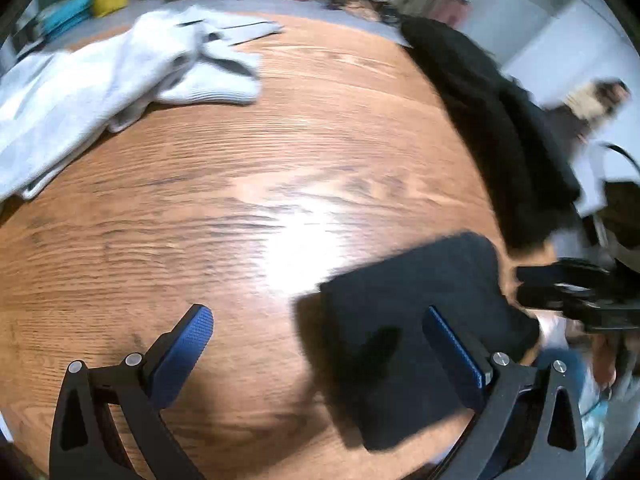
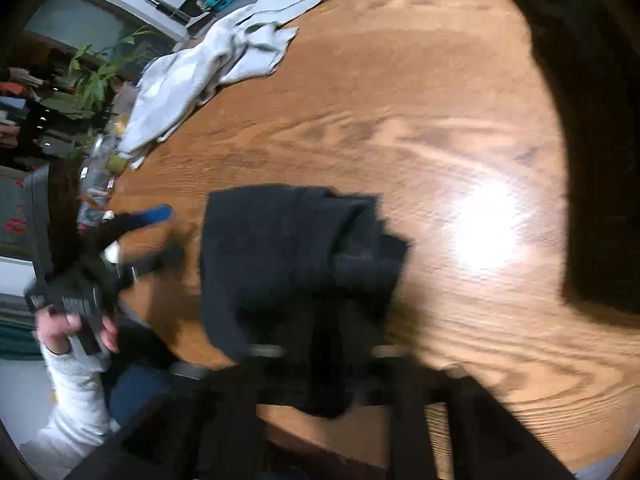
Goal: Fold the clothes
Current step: 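Grasp the black shirt bundle edge again with the right tool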
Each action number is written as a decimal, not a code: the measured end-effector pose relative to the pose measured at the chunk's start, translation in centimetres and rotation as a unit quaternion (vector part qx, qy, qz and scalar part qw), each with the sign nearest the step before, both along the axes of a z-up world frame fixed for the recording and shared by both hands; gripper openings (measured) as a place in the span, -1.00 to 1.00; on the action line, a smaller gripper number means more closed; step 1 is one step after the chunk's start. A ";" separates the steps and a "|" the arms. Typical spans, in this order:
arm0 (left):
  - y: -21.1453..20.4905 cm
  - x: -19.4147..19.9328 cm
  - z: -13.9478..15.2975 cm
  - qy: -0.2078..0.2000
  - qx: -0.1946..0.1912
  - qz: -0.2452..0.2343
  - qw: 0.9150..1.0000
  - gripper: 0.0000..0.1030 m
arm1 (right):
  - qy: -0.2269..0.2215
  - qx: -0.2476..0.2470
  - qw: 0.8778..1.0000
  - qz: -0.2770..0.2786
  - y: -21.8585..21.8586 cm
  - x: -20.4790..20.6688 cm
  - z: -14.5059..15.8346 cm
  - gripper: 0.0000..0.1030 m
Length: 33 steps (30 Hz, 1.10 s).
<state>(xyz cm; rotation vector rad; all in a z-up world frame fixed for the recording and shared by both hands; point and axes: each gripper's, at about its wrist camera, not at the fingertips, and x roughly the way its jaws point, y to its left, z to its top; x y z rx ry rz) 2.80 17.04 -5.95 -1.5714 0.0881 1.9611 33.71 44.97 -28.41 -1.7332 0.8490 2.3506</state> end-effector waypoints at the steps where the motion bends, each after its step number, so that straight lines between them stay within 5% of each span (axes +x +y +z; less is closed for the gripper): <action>1: 0.0 -0.4 -0.3 -0.011 -0.002 0.008 1.000 1.00 | 0.013 0.009 1.000 -0.008 0.6 0.1 0.4 0.30; 3: 0.0 -1.0 -0.9 -0.029 -0.005 0.020 0.999 1.00 | 0.042 0.016 0.999 -0.024 1.6 0.5 1.0 0.62; 12: 1.8 0.3 -3.9 -0.037 -0.038 -0.034 0.998 1.00 | 0.005 -0.021 0.999 0.029 -2.2 -0.8 -3.0 0.63; 13: 1.9 0.2 -4.1 -0.037 -0.039 -0.035 0.998 1.00 | 0.002 -0.021 0.999 0.031 -2.5 -1.1 -3.4 0.57; 15: 2.1 0.1 -4.3 -0.038 -0.039 -0.036 0.998 1.00 | -0.004 -0.016 0.999 0.035 -3.2 -1.6 -3.6 -0.24; 17: 2.2 0.1 -4.5 -0.039 -0.037 -0.038 0.998 1.00 | -0.001 -0.029 0.999 0.025 -3.3 -1.3 -2.8 -0.44; 21: 1.8 0.5 -4.1 -0.043 -0.026 -0.045 0.998 1.00 | 0.027 -0.094 0.995 -0.013 -3.5 0.7 0.4 -0.48; 26: 2.4 0.9 -4.4 -0.040 -0.037 -0.053 0.997 1.00 | 0.015 -0.088 0.995 -0.041 -3.2 2.5 -1.3 -0.48; 28: 2.5 1.0 -4.5 -0.043 -0.034 -0.053 0.997 1.00 | -0.006 -0.071 0.996 -0.059 -2.1 2.8 -3.4 -0.25; 29: 2.5 1.0 -4.5 -0.044 -0.033 -0.053 0.997 1.00 | -0.017 -0.062 0.996 -0.068 -1.5 2.9 -4.4 0.04; 33: 2.6 0.8 -5.4 -0.050 -0.038 -0.050 0.997 1.00 | 0.029 0.034 0.997 -0.066 -2.2 3.1 0.9 0.21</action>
